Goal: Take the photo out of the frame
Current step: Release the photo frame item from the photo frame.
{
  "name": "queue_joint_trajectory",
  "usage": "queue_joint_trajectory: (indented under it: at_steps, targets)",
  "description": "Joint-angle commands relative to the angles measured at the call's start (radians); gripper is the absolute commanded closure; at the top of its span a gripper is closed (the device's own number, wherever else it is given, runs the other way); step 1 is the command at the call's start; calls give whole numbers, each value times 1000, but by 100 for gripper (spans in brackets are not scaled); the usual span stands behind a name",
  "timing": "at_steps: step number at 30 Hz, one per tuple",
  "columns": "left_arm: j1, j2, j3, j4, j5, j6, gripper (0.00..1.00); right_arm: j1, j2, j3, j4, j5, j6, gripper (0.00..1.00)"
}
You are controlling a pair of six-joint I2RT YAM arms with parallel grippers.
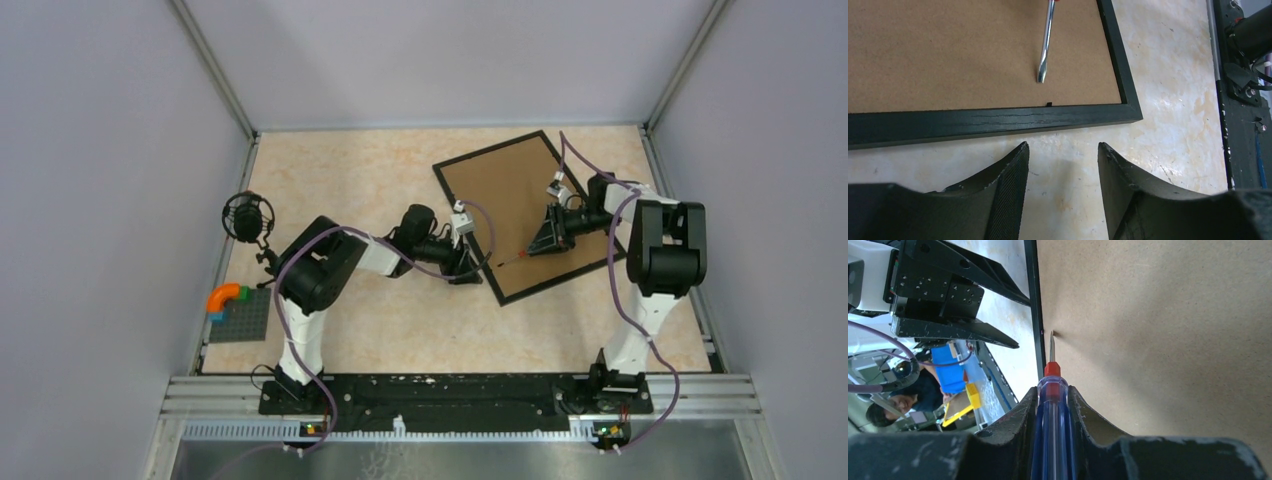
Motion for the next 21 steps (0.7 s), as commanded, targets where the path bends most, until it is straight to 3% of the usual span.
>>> queue_joint_trajectory:
  at_steps: [1,21]
  targets:
    - [-11,36,35,33,-15,-11,42,15,17,25,-10,-36,-22,100]
    - [-15,128,85,17,-94,-77,48,60,15,0,-15,-47,-2,100]
